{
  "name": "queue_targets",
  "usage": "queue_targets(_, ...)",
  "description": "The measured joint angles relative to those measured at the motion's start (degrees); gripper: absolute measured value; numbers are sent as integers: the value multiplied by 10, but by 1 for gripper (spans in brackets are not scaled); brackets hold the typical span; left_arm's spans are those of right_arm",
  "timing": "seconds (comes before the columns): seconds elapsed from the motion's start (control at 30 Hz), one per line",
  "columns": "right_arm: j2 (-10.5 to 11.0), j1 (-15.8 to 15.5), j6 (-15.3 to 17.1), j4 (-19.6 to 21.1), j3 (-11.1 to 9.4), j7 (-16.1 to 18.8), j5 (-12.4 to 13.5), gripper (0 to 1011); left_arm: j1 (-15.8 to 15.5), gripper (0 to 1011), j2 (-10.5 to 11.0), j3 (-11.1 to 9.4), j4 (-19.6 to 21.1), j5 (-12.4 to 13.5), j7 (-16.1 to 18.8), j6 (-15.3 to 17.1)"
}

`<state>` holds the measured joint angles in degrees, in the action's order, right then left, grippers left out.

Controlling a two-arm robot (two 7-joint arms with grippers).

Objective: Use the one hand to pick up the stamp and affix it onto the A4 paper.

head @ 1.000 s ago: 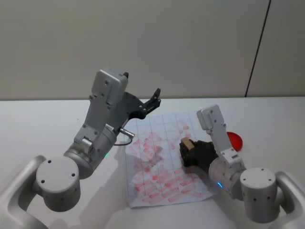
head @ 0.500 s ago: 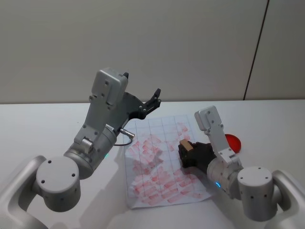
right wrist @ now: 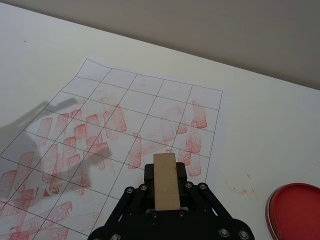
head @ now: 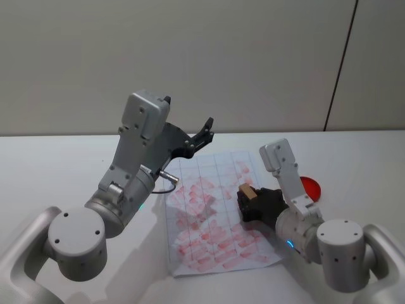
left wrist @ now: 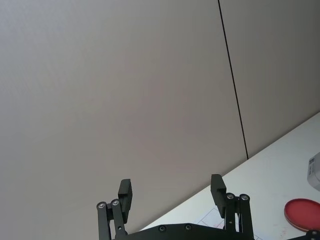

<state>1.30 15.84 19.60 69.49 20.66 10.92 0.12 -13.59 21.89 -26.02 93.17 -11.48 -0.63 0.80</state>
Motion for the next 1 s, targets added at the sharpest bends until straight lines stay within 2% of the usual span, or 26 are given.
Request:
queue_targets(0.3, 7, -13, -1, 41, -3, -2, 8, 220, 0, 1001, 0, 0, 0, 0, 0, 0)
queue_targets(0.6, 13, -18, -24, 104, -12, -12, 24, 220, 0, 1001, 0, 0, 0, 0, 0, 0)
queue_targets(0.77, 18, -22, -32, 147, -22, -35, 36, 220, 0, 1001, 0, 0, 0, 0, 0, 0)
queue_targets(1.0, 25, -24, -29, 173, -34, -63, 44, 220, 0, 1001, 0, 0, 0, 0, 0, 0)
